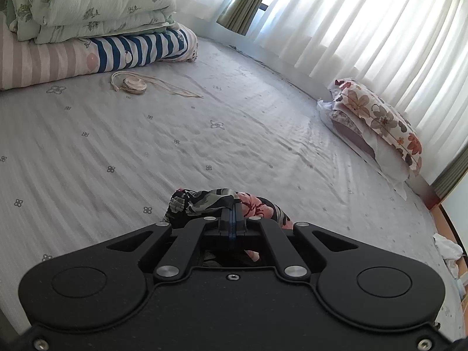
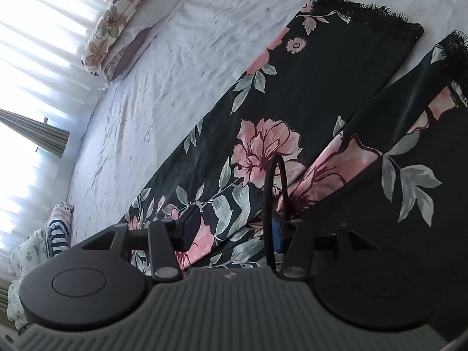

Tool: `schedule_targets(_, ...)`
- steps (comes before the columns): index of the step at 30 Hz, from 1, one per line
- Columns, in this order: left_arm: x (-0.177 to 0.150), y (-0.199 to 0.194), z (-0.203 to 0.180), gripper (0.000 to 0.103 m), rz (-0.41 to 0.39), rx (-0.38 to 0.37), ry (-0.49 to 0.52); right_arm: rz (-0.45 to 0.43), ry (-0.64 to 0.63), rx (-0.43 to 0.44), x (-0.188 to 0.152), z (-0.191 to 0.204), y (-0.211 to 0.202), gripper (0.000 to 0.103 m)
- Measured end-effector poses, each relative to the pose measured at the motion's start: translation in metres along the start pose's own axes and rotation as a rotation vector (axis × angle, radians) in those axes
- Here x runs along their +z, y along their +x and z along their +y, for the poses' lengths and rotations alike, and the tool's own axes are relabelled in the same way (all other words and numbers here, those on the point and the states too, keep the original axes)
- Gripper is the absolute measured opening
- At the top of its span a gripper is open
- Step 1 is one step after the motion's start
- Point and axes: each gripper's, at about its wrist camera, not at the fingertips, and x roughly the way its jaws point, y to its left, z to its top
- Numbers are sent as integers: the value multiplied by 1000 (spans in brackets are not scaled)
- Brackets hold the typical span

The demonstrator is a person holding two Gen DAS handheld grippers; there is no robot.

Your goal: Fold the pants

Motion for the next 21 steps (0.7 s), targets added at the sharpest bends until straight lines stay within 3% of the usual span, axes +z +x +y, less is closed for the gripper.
schedule_targets(6,-1,8,4,1,3,6,-1,-29,-75,-42,6,10,-13,66)
schedule_targets(14,-6,17,5,1,8,14,-7,-14,-273,-313,19,11,-38,75)
schedule_targets(16,-7,18,6,1,8,15,-8,-75,-227,-332,26,3,-49,75)
schedule_targets(21,-9,21,6,1,15,30,-7,-259,15,-217,51,-32,-72,75)
